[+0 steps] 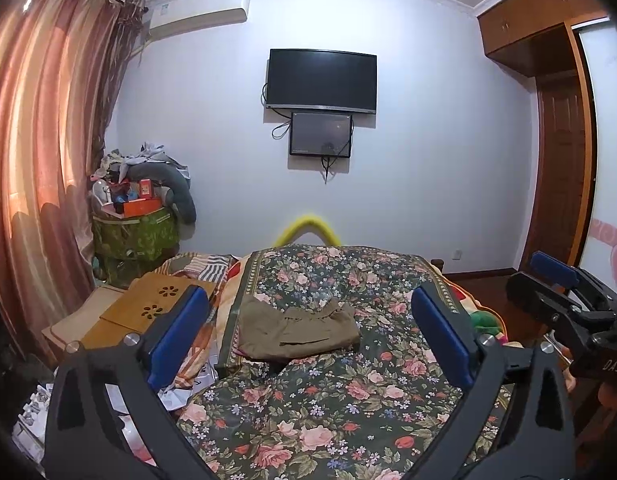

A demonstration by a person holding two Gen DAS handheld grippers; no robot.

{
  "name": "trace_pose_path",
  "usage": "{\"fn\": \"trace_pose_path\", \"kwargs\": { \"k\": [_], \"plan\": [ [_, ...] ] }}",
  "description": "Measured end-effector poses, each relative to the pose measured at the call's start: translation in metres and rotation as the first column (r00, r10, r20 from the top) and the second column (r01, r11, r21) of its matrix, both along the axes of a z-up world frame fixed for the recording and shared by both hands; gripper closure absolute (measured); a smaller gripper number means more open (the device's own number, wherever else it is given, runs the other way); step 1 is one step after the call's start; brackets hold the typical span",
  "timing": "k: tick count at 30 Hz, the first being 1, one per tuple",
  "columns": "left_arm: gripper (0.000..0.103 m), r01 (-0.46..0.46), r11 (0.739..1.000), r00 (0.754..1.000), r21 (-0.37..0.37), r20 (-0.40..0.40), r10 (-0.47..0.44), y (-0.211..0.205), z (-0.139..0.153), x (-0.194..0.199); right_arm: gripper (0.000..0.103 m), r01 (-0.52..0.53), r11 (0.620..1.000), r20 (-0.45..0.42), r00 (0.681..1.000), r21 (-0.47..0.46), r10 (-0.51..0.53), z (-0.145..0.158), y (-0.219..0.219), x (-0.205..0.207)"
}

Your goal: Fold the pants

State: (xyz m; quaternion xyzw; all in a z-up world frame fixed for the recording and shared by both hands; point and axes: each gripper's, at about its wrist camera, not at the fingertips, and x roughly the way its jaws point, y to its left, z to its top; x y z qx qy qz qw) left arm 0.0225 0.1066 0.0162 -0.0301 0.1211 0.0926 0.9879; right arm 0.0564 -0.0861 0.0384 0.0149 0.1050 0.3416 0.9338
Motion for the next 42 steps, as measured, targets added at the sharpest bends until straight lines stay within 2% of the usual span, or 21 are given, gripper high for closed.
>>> {"fn": "trace_pose_path", "kwargs": {
  "k": [42],
  "plan": [
    [0.000, 0.032, 0.999, 0.999, 0.001, -0.018, -0.032, 0.0020, -0.0070, 0.0087, 0.000, 0.027, 1.000, -0.019, 0.999, 0.012, -0.027, 0.0017, -0.0070, 0.0014]
  ]
}}
